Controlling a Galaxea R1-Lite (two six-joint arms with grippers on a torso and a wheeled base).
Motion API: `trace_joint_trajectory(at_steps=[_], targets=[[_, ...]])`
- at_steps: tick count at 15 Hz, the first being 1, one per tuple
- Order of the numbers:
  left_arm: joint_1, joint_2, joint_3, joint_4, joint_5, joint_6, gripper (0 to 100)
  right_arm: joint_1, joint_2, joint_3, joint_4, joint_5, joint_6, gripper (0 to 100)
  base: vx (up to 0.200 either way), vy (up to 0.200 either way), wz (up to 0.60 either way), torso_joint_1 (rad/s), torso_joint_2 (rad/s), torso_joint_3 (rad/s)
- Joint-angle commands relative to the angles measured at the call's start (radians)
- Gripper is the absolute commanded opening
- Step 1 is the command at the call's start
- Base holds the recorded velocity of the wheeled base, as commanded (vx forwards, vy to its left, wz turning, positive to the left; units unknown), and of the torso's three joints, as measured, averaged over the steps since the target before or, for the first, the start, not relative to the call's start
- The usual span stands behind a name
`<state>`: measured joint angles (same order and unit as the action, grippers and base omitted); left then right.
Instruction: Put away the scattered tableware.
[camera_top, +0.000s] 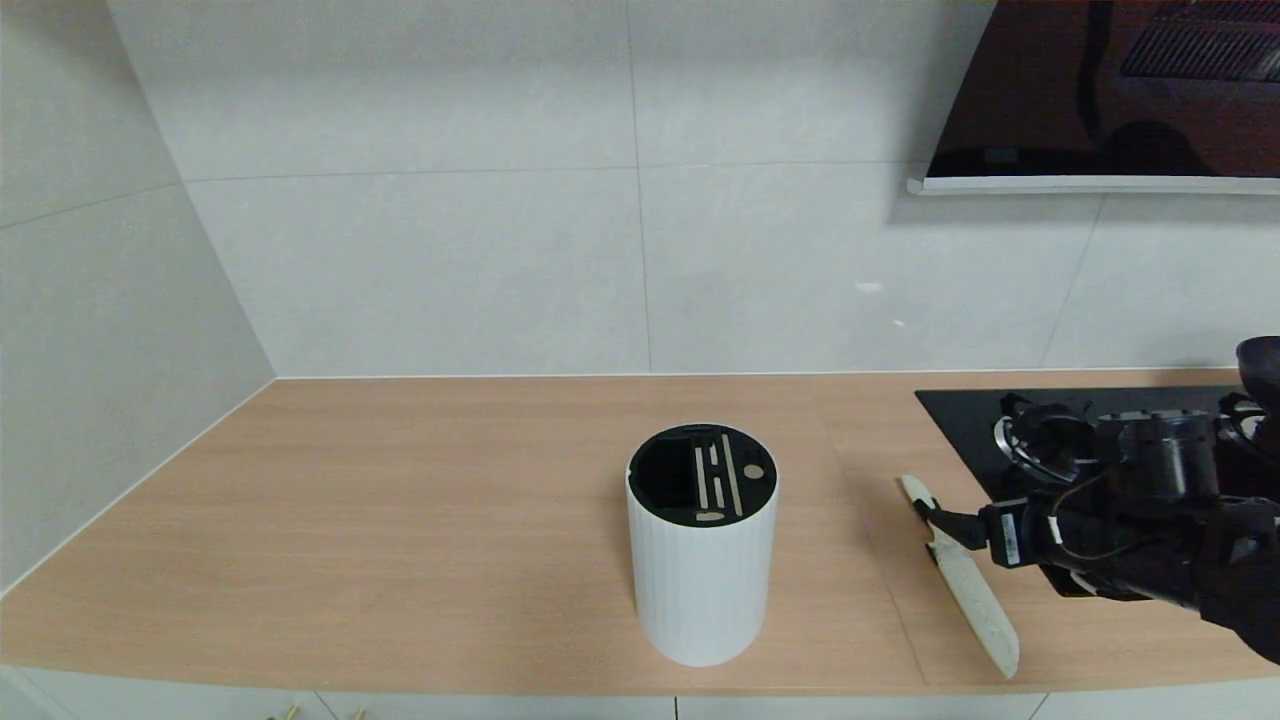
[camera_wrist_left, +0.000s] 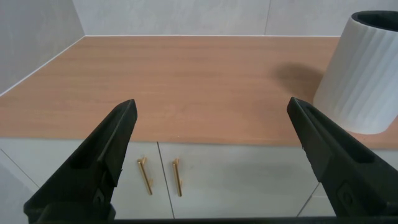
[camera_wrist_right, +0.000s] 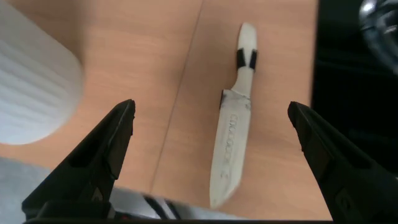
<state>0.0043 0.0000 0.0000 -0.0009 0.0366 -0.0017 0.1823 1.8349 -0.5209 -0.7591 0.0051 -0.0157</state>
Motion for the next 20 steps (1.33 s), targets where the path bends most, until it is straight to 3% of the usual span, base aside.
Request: trace_joint_trajectory(at_steps=[1,7,11,20], targets=[[0.0,0.002,0.0,-0.001,0.0,0.0,100,0.003,0.17,-0.001,-0.072,-0.024,-0.003,100,0.0,0.0,0.0,0.0,0.0,0.0],[0.0,0.002,0.0,-0.001,0.0,0.0,100,-0.004,0.322,-0.025,-0.16,-0.066,-0.003,100,0.0,0.0,0.0,0.0,0.0,0.0],[0.0,0.002,0.0,-0.001,0.0,0.0,100,-0.026,0.437,-0.025,-0.356,-0.093,-0.001,100,0.0,0.0,0.0,0.0,0.0,0.0],[0.0,0.002,0.0,-0.001,0.0,0.0,100,-0.07,0.494,-0.056,-0.368,-0.094,-0.009,100,0.0,0.0,0.0,0.0,0.0,0.0]])
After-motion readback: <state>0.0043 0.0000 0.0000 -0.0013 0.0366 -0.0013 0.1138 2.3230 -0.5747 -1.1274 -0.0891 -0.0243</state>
